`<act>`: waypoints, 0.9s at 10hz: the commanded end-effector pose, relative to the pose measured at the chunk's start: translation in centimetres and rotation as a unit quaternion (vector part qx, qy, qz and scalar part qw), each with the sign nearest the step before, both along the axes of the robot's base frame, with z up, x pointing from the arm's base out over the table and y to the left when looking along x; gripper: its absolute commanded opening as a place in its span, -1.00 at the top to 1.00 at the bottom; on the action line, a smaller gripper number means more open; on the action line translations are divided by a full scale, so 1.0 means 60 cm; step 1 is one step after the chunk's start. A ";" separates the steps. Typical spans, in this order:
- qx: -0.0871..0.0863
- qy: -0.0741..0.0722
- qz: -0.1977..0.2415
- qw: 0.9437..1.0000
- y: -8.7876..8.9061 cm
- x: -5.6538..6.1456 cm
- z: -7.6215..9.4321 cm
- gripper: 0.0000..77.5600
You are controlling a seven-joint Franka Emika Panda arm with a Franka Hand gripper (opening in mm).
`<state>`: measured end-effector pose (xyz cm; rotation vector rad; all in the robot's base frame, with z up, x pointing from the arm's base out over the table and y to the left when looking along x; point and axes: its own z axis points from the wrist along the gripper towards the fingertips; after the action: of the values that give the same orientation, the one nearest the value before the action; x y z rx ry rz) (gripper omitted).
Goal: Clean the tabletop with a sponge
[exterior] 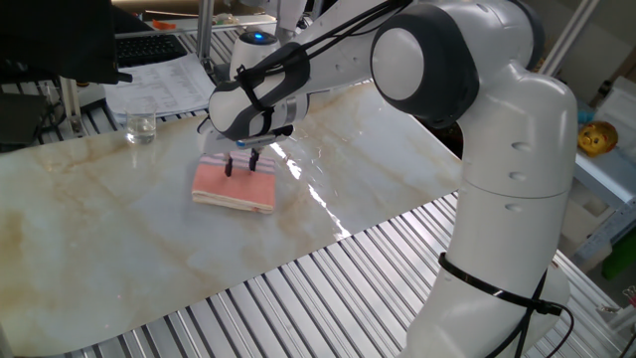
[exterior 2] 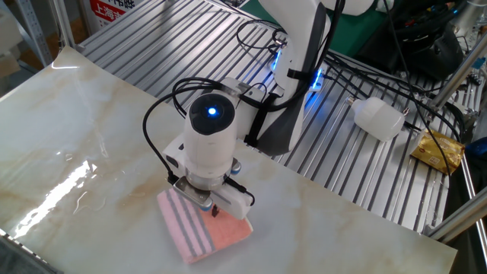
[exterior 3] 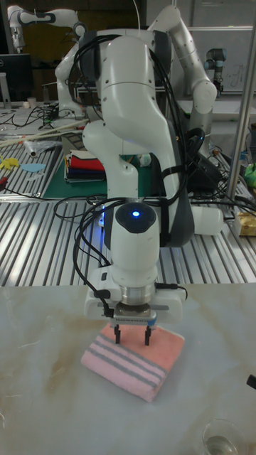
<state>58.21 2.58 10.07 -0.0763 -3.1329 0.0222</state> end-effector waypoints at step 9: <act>0.003 -0.005 0.017 1.000 0.006 0.009 -0.010 -1.00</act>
<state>58.50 2.80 9.48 -0.0372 -3.1374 0.0160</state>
